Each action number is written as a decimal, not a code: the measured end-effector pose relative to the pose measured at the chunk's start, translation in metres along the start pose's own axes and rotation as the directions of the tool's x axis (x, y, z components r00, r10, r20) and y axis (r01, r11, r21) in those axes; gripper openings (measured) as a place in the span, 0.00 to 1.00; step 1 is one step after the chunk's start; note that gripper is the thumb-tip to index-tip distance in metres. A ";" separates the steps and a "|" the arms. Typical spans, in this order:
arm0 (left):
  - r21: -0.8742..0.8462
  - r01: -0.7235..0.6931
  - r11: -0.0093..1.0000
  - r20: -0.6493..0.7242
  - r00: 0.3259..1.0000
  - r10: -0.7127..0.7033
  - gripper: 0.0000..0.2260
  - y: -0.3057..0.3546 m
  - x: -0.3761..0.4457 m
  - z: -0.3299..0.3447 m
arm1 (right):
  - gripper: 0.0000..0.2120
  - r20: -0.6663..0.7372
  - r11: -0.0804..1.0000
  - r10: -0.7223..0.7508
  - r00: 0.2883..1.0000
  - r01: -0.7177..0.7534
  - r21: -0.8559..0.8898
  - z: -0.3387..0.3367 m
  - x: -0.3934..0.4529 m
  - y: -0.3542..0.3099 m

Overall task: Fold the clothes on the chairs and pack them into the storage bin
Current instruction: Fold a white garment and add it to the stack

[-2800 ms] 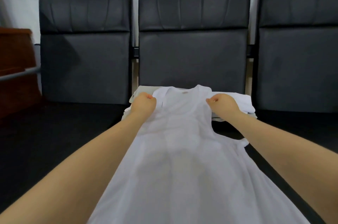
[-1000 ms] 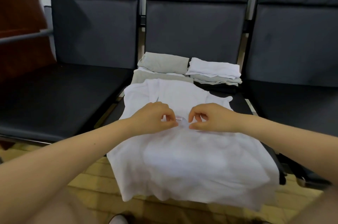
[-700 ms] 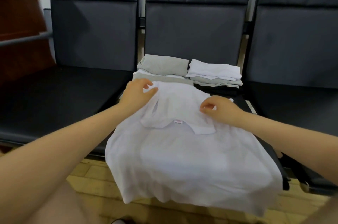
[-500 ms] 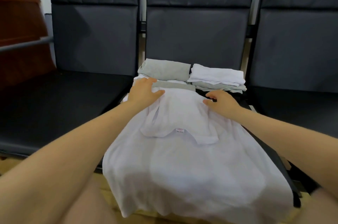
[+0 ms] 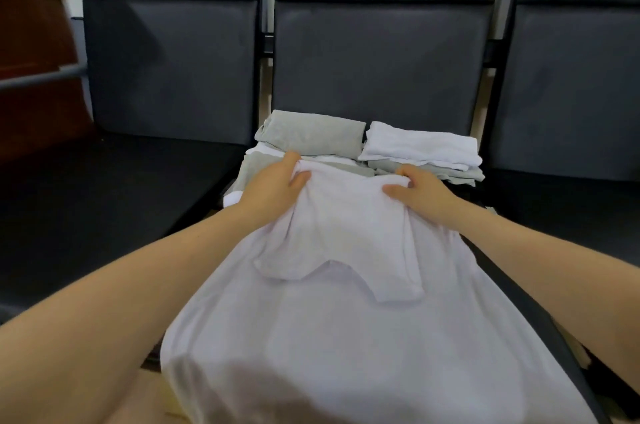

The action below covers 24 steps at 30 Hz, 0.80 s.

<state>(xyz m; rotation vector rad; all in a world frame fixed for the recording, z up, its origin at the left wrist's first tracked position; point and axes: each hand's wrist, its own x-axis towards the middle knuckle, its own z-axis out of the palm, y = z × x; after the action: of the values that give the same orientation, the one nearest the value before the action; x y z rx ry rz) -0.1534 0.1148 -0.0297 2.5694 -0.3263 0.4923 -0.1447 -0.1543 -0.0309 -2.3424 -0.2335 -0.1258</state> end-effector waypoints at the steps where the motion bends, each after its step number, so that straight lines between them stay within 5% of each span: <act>1: 0.012 -0.007 1.000 -0.036 0.999 0.007 0.09 -0.001 0.006 -0.003 | 0.09 -0.035 1.000 -0.017 0.999 0.017 -0.001 -0.004 0.005 -0.001; 9: 0.295 -0.003 0.955 -0.160 0.986 0.053 0.13 -0.001 0.096 -0.020 | 0.11 -0.261 0.987 -0.109 0.959 0.073 -0.144 -0.042 0.076 -0.013; 15: 0.441 0.092 0.893 -0.079 0.995 -0.063 0.15 -0.007 0.128 0.021 | 0.19 -0.197 0.944 0.003 0.980 -0.068 -0.323 -0.015 0.122 0.002; 18: 0.368 0.162 0.916 -0.055 0.987 -0.152 0.18 -0.024 0.119 0.050 | 0.22 -0.195 0.924 0.030 0.980 -0.102 -0.368 0.003 0.125 0.016; 24: 0.183 0.099 0.978 -0.348 0.937 -0.030 0.25 -0.001 0.102 0.028 | 0.26 -0.336 0.845 -0.107 0.936 -0.092 -0.527 -0.008 0.103 -0.008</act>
<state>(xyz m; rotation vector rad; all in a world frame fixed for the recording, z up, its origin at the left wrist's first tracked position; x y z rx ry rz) -0.0525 0.0869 -0.0120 2.6064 -0.0700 0.9769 -0.0455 -0.1416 -0.0032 -2.8147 -0.0229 -0.6948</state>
